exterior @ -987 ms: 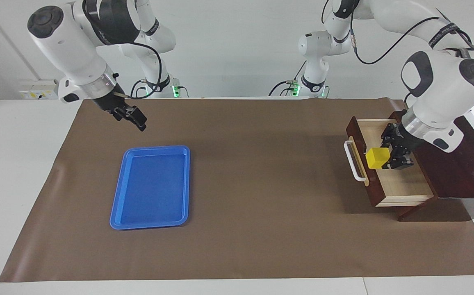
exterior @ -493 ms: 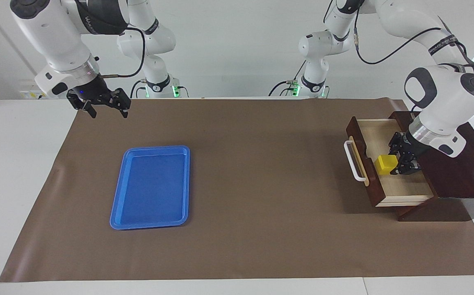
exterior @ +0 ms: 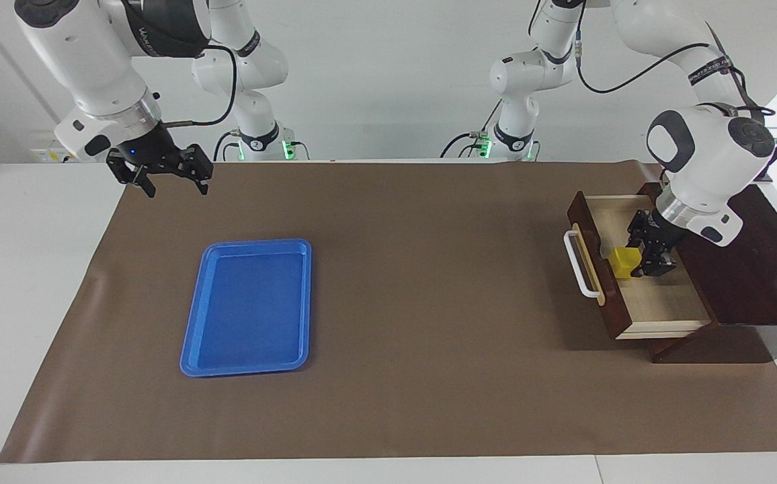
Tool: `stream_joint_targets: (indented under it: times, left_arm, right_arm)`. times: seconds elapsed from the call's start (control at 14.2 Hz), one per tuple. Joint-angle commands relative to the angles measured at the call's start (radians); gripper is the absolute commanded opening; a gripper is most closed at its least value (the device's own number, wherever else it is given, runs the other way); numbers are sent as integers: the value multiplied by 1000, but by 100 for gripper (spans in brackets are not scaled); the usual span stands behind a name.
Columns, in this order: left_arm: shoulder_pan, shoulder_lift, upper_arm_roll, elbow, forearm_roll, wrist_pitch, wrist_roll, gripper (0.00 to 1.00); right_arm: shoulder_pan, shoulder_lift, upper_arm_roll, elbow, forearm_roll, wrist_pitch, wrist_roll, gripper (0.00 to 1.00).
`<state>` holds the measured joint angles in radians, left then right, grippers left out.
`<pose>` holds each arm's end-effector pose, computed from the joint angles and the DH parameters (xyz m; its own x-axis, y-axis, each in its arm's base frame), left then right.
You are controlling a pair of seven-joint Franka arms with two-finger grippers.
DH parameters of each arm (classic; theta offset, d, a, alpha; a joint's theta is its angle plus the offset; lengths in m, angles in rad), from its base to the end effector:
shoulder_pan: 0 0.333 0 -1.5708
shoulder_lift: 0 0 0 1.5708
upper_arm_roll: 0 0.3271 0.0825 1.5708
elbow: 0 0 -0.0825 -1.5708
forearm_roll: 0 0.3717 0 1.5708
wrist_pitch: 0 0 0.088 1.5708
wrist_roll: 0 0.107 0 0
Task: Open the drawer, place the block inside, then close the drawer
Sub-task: 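Lower the yellow block into the open drawer with the left gripper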
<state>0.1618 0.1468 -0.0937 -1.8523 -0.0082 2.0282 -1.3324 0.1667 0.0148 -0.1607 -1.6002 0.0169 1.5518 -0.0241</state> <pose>0.5913 0.0422 0.4612 0.1650 0.9862 -0.0135 0.9858 -0.1645 0.0338 0.5433 0.0058 0.6126 0.9976 0.0303 -0.0626 0.0293 -0.9994 -0.0160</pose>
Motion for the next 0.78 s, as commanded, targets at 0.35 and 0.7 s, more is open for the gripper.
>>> stream_joint_targets:
  times: [0.35, 0.7]
  left_arm:
    - [-211, 47, 2, 187, 30, -151, -283, 100]
    - [-196, -21, 2, -47, 74, 18, -301, 100]
  right_arm:
    - [-168, -13, 176, -18, -18, 10, 19, 100]
    - [-184, -15, 182, -23, -24, -6, 19, 100]
